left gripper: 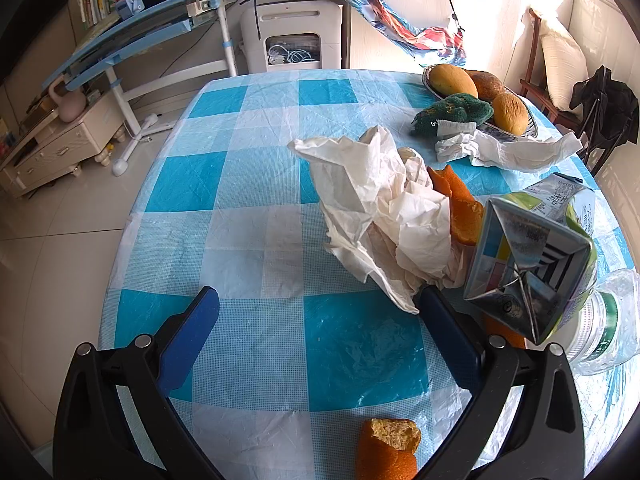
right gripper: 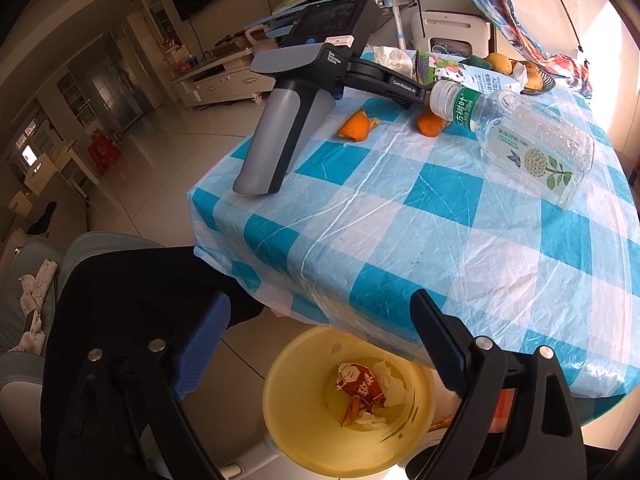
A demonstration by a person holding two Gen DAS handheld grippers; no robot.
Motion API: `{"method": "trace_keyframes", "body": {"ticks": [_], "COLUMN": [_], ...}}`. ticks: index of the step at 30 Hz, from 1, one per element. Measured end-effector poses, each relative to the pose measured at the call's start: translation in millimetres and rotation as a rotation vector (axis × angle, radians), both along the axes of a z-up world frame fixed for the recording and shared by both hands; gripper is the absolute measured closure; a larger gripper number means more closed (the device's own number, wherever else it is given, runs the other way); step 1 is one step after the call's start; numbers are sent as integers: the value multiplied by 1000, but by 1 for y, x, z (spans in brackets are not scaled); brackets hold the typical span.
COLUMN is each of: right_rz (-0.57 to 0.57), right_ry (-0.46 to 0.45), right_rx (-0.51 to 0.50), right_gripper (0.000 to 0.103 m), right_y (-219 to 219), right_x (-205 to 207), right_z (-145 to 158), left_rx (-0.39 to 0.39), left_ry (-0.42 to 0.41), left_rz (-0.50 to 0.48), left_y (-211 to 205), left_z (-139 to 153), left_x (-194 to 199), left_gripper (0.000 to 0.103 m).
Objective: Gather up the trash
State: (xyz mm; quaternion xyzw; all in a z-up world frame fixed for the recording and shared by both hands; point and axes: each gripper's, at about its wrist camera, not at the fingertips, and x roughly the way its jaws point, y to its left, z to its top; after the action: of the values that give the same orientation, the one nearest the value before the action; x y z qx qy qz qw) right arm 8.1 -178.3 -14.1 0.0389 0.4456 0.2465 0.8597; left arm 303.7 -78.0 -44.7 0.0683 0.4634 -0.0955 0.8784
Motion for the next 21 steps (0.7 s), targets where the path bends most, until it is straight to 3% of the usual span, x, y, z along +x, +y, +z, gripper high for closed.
{"method": "trace_keyframes", "body": {"ticks": [21], "right_rz": [-39], "right_ry": [-46], "right_rx": [41], "right_gripper": [14], "right_y": [-15], "right_x": [-4], "right_z": [13], "left_rx": [0], "left_ry": [0], "left_rz": [0], "left_y": [0], "left_z": [0], "left_x": [0], "left_gripper": [7]}}
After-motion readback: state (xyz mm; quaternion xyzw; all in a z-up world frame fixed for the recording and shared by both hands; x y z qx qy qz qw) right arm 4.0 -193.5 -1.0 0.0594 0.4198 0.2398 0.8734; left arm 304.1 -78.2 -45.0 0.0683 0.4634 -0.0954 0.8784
